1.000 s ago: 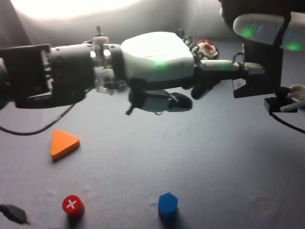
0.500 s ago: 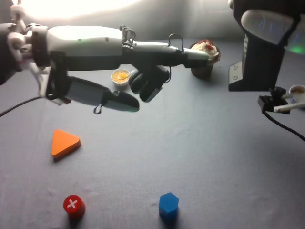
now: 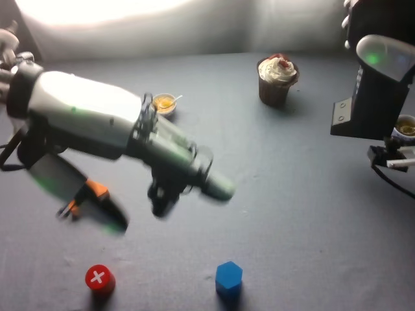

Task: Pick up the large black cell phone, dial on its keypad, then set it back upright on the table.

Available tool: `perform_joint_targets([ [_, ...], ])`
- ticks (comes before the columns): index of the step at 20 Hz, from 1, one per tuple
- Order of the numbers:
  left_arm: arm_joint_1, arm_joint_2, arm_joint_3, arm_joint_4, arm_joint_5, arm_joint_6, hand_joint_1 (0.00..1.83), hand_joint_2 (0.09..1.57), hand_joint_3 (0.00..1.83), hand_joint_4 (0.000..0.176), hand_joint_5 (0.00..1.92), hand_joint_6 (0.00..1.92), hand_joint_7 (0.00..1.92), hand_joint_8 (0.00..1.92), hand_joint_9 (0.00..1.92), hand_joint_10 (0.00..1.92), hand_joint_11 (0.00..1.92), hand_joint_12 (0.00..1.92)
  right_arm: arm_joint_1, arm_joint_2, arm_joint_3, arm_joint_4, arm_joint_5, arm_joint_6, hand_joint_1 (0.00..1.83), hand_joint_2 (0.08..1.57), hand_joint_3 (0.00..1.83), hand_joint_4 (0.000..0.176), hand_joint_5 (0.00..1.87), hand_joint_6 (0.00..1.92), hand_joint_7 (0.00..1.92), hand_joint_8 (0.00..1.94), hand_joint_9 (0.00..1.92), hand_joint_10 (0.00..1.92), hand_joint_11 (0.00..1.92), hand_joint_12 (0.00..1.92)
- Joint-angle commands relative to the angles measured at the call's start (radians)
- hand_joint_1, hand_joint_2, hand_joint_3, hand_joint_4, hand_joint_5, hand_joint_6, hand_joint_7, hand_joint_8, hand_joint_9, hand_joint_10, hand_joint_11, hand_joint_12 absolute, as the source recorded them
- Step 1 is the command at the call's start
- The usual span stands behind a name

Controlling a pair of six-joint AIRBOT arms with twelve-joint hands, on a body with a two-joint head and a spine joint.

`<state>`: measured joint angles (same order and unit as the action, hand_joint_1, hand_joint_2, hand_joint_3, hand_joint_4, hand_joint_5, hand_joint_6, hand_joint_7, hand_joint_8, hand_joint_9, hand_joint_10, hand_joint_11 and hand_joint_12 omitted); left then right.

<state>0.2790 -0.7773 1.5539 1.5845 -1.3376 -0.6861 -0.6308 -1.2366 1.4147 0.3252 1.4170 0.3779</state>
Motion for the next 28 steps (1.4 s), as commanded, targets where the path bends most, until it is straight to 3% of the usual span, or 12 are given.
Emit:
perform_joint_targets([
  [1, -0.026, -0.002, 0.001, -0.114, -0.054, -0.012, 0.35, 1.28, 0.0, 0.009, 0.24, 0.0, 0.68, 0.24, 0.61, 0.6, 0.31, 1.24, 0.003, 0.007, 0.007, 0.0, 0.156, 0.019, 1.36, 1.17, 0.0, 0.0, 0.95, 0.8, 0.8, 1.3, 0.8, 1.45, 0.8, 1.36],
  [5, -0.022, -0.031, 0.009, -0.197, -0.056, -0.011, 0.14, 1.2, 0.0, 0.0, 0.29, 0.01, 0.38, 0.0, 0.43, 0.03, 0.03, 1.03, 0.002, -0.015, 0.017, 0.011, 0.161, 0.019, 1.48, 1.14, 0.0, 0.0, 1.01, 0.63, 0.81, 1.22, 0.82, 1.29, 0.8, 1.65],
  [7, -0.016, -0.044, 0.009, -0.24, -0.043, -0.021, 0.04, 1.19, 0.0, 0.026, 0.3, 0.01, 0.24, 0.0, 0.29, 0.0, 0.0, 0.85, 0.002, -0.028, 0.025, 0.011, 0.164, 0.019, 1.37, 1.16, 0.0, 0.0, 0.96, 0.78, 0.8, 1.3, 0.83, 1.42, 0.83, 1.36],
  [10, 0.005, -0.052, 0.009, -0.375, 0.001, -0.054, 0.0, 1.14, 0.0, 0.067, 0.22, 0.0, 0.14, 0.0, 0.11, 0.0, 0.0, 0.33, 0.002, -0.043, 0.033, 0.012, 0.172, 0.019, 1.48, 1.14, 0.0, 0.0, 1.0, 0.66, 0.81, 1.22, 0.8, 1.31, 0.81, 1.63],
  [16, 0.008, -0.064, 0.008, -0.549, 0.201, -0.095, 0.0, 1.09, 0.0, 0.07, 0.15, 0.0, 0.11, 0.0, 0.07, 0.0, 0.0, 0.18, -0.001, -0.069, 0.035, 0.014, 0.186, 0.018, 1.49, 1.13, 0.0, 0.0, 0.99, 0.68, 0.84, 1.17, 0.85, 1.24, 0.82, 1.63],
  [17, 0.008, -0.067, 0.007, -0.564, 0.254, -0.123, 0.0, 1.09, 0.0, 0.059, 0.15, 0.01, 0.1, 0.0, 0.06, 0.0, 0.0, 0.21, -0.001, -0.071, 0.033, 0.014, 0.186, 0.019, 1.37, 1.16, 0.0, 0.0, 0.94, 0.81, 0.83, 1.26, 0.82, 1.43, 0.8, 1.38],
  [19, 0.008, -0.073, 0.006, -0.559, 0.345, -0.222, 0.0, 1.1, 0.0, 0.068, 0.17, 0.01, 0.12, 0.0, 0.08, 0.01, 0.0, 0.28, 0.0, -0.078, 0.031, 0.014, 0.186, 0.019, 1.36, 1.16, 0.0, 0.0, 0.95, 0.82, 0.82, 1.27, 0.82, 1.44, 0.8, 1.36],
  [21, 0.009, -0.073, 0.006, -0.557, 0.399, -0.318, 0.0, 1.1, 0.0, 0.062, 0.16, 0.0, 0.11, 0.0, 0.08, 0.0, 0.0, 0.25, 0.004, -0.088, 0.032, 0.014, 0.178, 0.019, 1.48, 1.14, 0.0, 0.0, 0.9, 0.84, 0.82, 1.19, 0.83, 1.29, 0.83, 1.6],
  [23, 0.013, -0.073, 0.01, -0.443, 0.49, -0.559, 0.0, 1.1, 0.0, 0.061, 0.13, 0.0, 0.12, 0.0, 0.06, 0.0, 0.0, 0.12, 0.01, -0.101, 0.034, 0.013, 0.169, 0.02, 1.39, 1.16, 0.0, 0.0, 0.86, 0.96, 0.83, 1.21, 0.85, 1.38, 0.83, 1.39],
  [25, 0.012, -0.073, 0.004, -0.406, 0.495, -0.592, 0.0, 1.11, 0.0, 0.059, 0.14, 0.01, 0.13, 0.01, 0.07, 0.01, 0.0, 0.1, 0.013, -0.11, 0.035, 0.012, 0.169, 0.02, 1.48, 1.11, 0.0, 0.0, 0.94, 0.79, 0.89, 1.05, 0.93, 1.14, 0.84, 1.58],
  [27, 0.012, -0.07, 0.006, -0.374, 0.54, -0.702, 0.0, 1.12, 0.0, 0.049, 0.16, 0.0, 0.14, 0.0, 0.1, 0.0, 0.0, 0.2, 0.023, -0.128, 0.042, 0.012, 0.17, 0.02, 1.49, 1.14, 0.0, 0.0, 0.86, 0.86, 0.85, 1.15, 0.9, 1.19, 0.83, 1.61],
  [28, 0.013, -0.07, 0.009, -0.357, 0.559, -0.758, 0.0, 1.12, 0.0, 0.039, 0.16, 0.0, 0.14, 0.0, 0.1, 0.0, 0.0, 0.22, 0.023, -0.136, 0.047, 0.012, 0.17, 0.02, 1.39, 1.15, 0.0, 0.0, 0.85, 0.94, 0.84, 1.21, 0.89, 1.33, 0.84, 1.35],
])
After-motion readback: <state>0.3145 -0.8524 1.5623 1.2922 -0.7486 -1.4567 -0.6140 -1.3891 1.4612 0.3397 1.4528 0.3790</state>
